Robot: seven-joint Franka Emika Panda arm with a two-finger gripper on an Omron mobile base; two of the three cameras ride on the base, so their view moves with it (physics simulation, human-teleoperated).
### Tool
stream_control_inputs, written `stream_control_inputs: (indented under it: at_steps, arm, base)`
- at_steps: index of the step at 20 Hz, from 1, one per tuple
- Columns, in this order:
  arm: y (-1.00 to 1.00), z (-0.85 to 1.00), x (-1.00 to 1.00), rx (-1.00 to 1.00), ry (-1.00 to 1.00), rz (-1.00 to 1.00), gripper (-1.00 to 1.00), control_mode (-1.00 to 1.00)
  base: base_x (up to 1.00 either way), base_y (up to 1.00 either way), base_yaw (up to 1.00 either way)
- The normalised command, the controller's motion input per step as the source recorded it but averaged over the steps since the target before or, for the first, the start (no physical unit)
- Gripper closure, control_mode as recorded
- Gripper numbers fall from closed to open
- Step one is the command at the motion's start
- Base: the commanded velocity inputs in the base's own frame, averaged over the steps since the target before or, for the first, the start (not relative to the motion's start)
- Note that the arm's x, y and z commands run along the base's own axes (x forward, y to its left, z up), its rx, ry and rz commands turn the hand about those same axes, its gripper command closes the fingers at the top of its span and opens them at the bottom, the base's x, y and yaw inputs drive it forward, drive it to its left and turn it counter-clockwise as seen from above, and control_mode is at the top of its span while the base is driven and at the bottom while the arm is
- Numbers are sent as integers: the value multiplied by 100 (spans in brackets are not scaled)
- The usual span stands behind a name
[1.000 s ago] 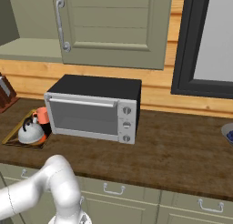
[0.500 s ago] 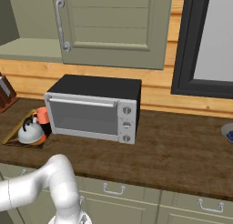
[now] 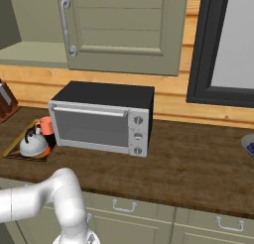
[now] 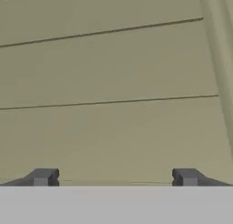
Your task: Pick the kettle from the counter and place it on the tray. Then pick the mug from the cabinet and place it on the tray. Then close the cabinet doors.
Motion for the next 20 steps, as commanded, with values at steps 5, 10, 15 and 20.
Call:
stream_control_inputs:
  at_steps: [5, 10, 15, 20]
  arm:
    - [-76, 21, 64, 21, 16, 1, -100, -100]
    - [-70, 6, 83, 20, 12, 1, -100, -100]
    - [-72, 0, 84, 19, 5, 3, -100, -100]
    - [-70, 0, 83, 17, 0, 8, -100, -100]
  base:
    - [0, 0, 0]
    - [0, 0, 0]
    - [0, 0, 0]
    - [0, 0, 0]
